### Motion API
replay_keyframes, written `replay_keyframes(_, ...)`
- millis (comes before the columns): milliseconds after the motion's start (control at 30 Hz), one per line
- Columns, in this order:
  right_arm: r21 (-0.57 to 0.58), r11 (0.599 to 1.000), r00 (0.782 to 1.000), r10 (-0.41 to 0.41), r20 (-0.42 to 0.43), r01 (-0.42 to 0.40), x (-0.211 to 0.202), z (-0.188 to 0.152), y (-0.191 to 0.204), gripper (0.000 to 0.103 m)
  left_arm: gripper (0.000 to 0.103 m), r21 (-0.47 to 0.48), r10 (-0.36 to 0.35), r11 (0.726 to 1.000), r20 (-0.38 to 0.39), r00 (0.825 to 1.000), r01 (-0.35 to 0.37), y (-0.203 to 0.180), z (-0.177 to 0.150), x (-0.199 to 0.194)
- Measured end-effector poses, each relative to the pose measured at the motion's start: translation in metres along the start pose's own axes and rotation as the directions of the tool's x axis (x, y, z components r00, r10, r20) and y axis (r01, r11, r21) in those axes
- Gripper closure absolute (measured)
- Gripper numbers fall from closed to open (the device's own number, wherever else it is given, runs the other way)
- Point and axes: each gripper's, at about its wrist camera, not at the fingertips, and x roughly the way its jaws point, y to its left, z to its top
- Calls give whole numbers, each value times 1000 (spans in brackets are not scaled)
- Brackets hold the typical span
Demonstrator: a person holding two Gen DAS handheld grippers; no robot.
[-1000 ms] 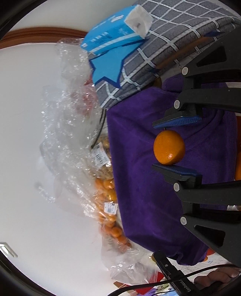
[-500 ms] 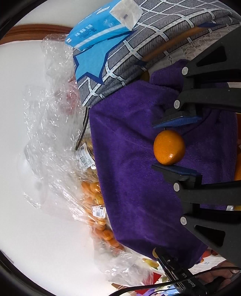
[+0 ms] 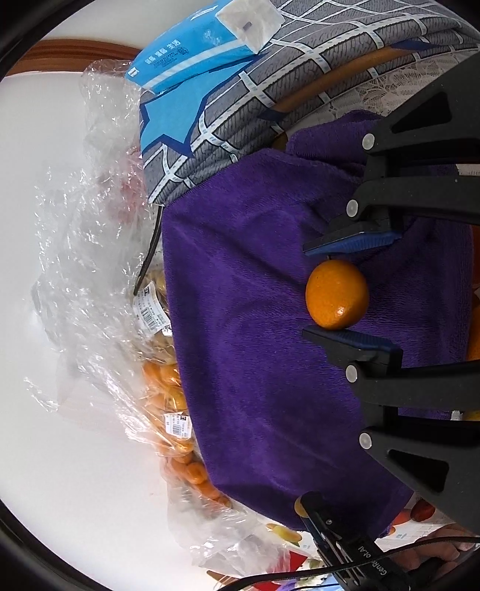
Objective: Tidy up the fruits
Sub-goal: 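Carry the orange with the right tool onto the purple towel while the left tool carries the yellow fruit there, then open the right tool to drop the orange while the left tool releases the yellow fruit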
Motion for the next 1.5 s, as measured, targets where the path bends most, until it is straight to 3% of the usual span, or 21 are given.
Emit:
replay_keyframes(500,-10,1000,1000,-12,-21,11,4,-2,2,65,75,43,34,999,9,999,-34,-5,-1,2)
replay_keyframes(900,-22,1000,1000,-18,-21,18,4,-4,4,64,75,48,14,999,20,1000,-15,-6,-2,-3)
replay_keyframes(1000,-20,1000,1000,-9,-21,8,3,-4,3,57,75,51,8,999,26,1000,-9,-7,-3,-5)
replay_keyframes(1200,-35,999,999,-19,30,20,-10,-4,6,44,63,45,-18,999,64,998,15,-8,-1,-16)
replay_keyframes(1500,-43,997,991,-65,118,71,-49,6,17,43,62,29,-39,999,136,990,35,-10,1,-33)
